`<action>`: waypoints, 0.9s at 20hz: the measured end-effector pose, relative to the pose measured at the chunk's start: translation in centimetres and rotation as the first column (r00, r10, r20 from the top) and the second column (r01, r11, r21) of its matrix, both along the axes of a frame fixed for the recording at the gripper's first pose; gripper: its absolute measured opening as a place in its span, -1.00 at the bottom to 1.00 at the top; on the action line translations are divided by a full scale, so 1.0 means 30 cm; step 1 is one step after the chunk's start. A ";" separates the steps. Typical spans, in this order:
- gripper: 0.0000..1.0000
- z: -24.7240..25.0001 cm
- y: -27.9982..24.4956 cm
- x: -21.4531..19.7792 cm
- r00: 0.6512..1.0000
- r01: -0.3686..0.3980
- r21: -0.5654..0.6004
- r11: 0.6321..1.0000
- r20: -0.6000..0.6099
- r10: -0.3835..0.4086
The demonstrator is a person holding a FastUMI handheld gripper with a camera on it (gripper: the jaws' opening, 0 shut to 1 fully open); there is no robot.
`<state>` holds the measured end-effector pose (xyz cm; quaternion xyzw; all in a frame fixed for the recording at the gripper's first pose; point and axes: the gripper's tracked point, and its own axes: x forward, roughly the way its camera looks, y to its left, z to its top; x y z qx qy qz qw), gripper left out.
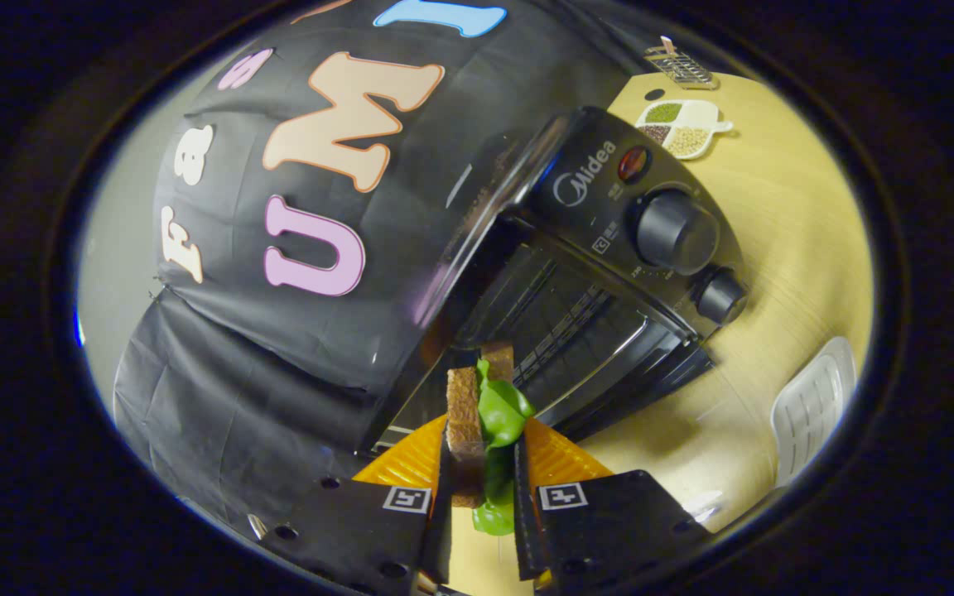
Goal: Open the toaster oven, put the food inside, and close the toaster oven door.
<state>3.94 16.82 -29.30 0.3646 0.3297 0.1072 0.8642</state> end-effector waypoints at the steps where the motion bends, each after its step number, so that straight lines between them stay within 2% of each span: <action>1: -0.34 -0.011 0.006 0.014 1.000 0.004 0.000 1.000 -0.003 -0.004; 8: -0.34 -0.076 0.038 0.135 0.997 0.082 -0.017 0.997 -0.003 -0.082; 13: -0.34 -0.101 0.045 0.181 0.994 0.099 -0.130 0.987 0.062 -0.091; 15: -0.34 -0.137 0.033 0.184 0.993 0.109 -0.175 0.979 0.055 -0.100; 18: 0.06 -0.125 0.003 0.188 0.991 0.130 -0.221 0.967 0.070 -0.117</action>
